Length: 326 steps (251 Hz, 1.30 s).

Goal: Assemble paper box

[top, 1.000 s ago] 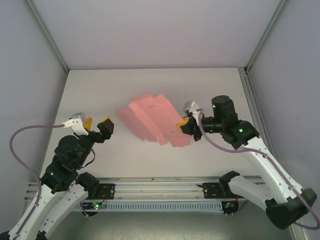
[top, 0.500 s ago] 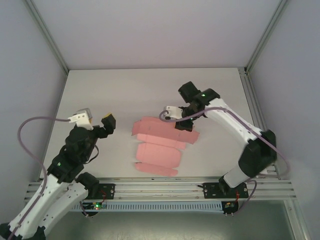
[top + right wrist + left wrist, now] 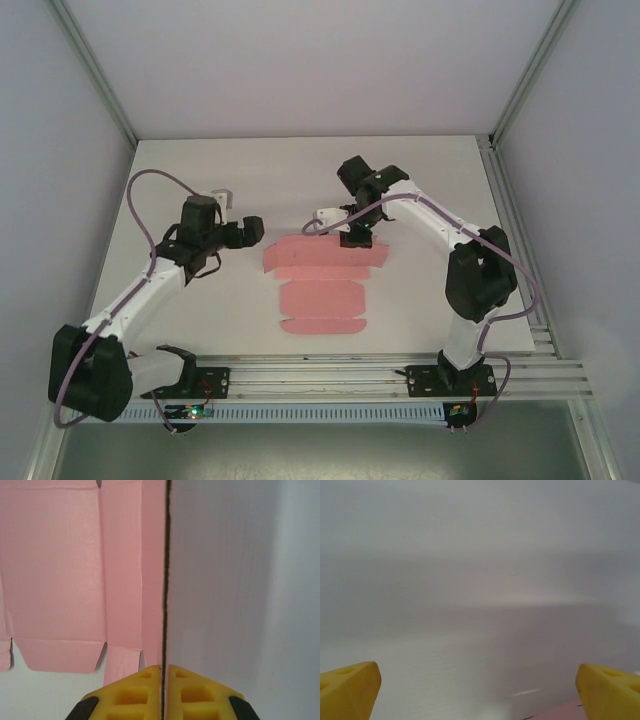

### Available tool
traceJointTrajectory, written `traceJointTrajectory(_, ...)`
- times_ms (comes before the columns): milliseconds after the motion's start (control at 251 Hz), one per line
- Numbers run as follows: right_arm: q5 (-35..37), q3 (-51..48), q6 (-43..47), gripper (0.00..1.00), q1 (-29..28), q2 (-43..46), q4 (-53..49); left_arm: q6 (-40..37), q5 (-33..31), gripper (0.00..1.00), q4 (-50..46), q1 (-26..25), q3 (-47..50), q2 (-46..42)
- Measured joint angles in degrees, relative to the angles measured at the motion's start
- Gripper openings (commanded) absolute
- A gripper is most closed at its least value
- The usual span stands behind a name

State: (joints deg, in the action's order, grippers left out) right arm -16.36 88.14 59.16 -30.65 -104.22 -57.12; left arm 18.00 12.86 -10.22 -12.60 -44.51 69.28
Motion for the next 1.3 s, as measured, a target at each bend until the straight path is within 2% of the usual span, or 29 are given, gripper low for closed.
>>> traceJointTrajectory(247,-0.1,-0.9,0.7,0.0,0.0,0.1,2.2,-9.2,18.6,1.0,2.0,0.2,-1.6,6.6)
traceJointTrajectory(375,0.1,-1.2,0.4,0.02,0.0,0.1,4.2,-11.4,23.2,1.0,2.1,0.2,-2.7,8.6)
traceJointTrajectory(543,2.3,-5.3,-1.6,0.01,-0.8,0.8,11.7,-12.6,26.3,1.0,2.1,0.2,-6.2,13.3)
traceJointTrajectory(886,16.9,-19.1,-3.2,0.05,-5.9,6.7,32.9,-12.1,27.4,1.0,1.9,0.2,-7.8,19.6)
traceJointTrajectory(1301,29.0,-29.5,-2.3,0.05,-10.7,10.0,49.1,-10.1,24.9,1.0,1.9,0.2,-5.7,18.3)
